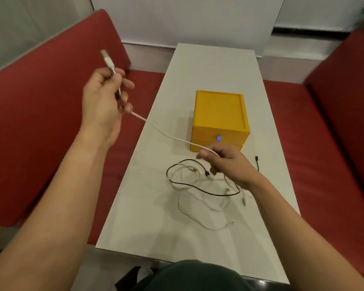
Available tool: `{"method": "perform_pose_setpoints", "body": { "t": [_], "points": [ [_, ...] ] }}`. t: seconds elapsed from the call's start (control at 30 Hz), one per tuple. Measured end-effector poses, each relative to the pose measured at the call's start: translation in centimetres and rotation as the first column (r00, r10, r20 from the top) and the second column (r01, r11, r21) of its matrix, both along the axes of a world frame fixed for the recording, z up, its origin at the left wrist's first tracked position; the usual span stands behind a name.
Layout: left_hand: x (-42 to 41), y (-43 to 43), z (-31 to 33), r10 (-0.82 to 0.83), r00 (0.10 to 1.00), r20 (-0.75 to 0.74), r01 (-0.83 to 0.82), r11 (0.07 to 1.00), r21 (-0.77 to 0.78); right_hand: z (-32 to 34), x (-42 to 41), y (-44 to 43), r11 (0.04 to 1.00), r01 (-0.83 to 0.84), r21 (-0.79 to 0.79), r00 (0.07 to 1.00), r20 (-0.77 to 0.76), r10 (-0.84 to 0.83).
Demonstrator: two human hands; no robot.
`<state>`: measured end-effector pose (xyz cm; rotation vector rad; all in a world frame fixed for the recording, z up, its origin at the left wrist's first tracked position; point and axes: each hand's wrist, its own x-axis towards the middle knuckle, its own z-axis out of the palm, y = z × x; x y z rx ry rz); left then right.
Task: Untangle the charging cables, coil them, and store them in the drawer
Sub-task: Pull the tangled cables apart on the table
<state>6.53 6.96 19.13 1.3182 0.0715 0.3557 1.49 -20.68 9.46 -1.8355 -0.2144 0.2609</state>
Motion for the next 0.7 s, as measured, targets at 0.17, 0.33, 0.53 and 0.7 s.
{"method": "perform_pose_setpoints", "body": {
  "t": [0.17, 0.33, 0.53, 0.7],
  "points": [
    [-1.3, -1.8, -3.9, -0.151, 0.968, -0.2, 0.215, 0.913, 0.348, 2.6, 1.2, -0.3, 0.996, 0.087, -0.035, 0.988, 0.13, -0.081],
    [-2.7, -5.3, -5.8, -0.271, 0.933, -0.237, 0.355, 0.8, 0.484, 3.6, 1.6, 1.4, 0.986, 0.086, -0.142, 0.971, 0.235, -0.05],
    [-3.2, -6.5, -7.7, -0.397, 0.859, -0.324, 0.51, 0.722, 0.467, 3.6, 1.4, 1.5, 0.998, -0.012, -0.058, 0.996, 0.087, 0.017],
    [-3.2, -7.7, -6.8, -0.42, 0.847, -0.327, 0.532, 0.668, 0.52, 3.6, 1.4, 0.6, 1.0, -0.028, -0.006, 0.998, 0.056, 0.028]
  ]
}}
